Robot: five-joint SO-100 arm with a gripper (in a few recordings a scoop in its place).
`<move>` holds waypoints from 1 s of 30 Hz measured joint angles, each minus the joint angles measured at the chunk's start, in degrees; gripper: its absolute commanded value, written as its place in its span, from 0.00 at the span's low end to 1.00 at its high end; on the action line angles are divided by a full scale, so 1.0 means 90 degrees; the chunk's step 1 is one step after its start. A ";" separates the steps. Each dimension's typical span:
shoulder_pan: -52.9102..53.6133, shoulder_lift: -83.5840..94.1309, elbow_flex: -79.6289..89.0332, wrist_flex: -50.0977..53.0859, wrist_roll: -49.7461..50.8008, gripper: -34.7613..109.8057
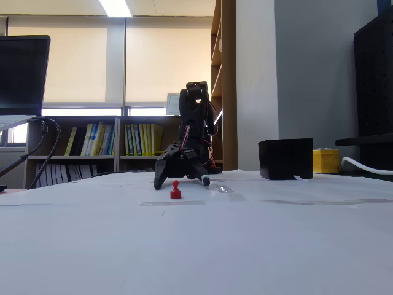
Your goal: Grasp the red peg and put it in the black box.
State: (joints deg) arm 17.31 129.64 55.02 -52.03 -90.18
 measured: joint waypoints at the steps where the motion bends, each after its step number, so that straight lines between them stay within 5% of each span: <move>1: 0.0000 0.0000 0.0000 0.0000 0.0000 0.51; 30: -0.0469 0.1260 0.1914 -0.0059 0.0000 0.51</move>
State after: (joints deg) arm 13.10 140.98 72.25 -52.56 -90.18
